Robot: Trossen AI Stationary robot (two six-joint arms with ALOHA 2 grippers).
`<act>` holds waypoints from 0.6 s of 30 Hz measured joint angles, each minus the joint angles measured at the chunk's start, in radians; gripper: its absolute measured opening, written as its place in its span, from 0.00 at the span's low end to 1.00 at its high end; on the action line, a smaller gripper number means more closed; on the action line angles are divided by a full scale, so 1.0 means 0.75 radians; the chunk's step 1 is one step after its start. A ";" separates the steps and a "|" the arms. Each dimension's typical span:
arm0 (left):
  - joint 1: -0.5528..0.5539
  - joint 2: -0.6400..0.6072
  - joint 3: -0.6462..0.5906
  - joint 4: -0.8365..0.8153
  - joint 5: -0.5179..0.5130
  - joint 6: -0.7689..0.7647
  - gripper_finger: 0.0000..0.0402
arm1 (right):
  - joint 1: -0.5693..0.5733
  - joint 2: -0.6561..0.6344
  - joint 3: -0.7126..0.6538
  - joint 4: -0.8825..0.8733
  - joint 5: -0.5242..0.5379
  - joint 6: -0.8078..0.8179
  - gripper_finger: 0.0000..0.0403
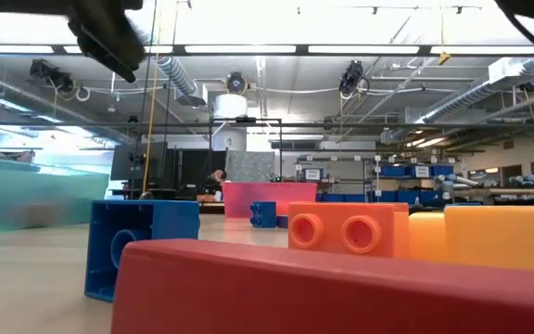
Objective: Sort blocks by size
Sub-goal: Put the yellow 1 studded building block into the red bin
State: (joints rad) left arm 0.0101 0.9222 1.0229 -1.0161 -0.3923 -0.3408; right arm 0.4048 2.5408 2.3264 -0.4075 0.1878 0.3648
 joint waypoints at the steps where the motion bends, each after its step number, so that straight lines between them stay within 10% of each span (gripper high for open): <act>1: 0.000 0.000 0.000 0.000 0.000 0.000 0.85 | -0.003 -0.027 0.001 -0.074 0.008 0.038 0.03; 18: 0.000 0.000 -0.001 0.001 -0.001 0.000 0.85 | 0.116 -0.141 -0.014 -0.826 0.023 0.723 0.19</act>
State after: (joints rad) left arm 0.0101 0.9222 1.0225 -1.0153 -0.3927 -0.3408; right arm 0.4921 2.4348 2.3157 -1.0272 0.2047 0.9072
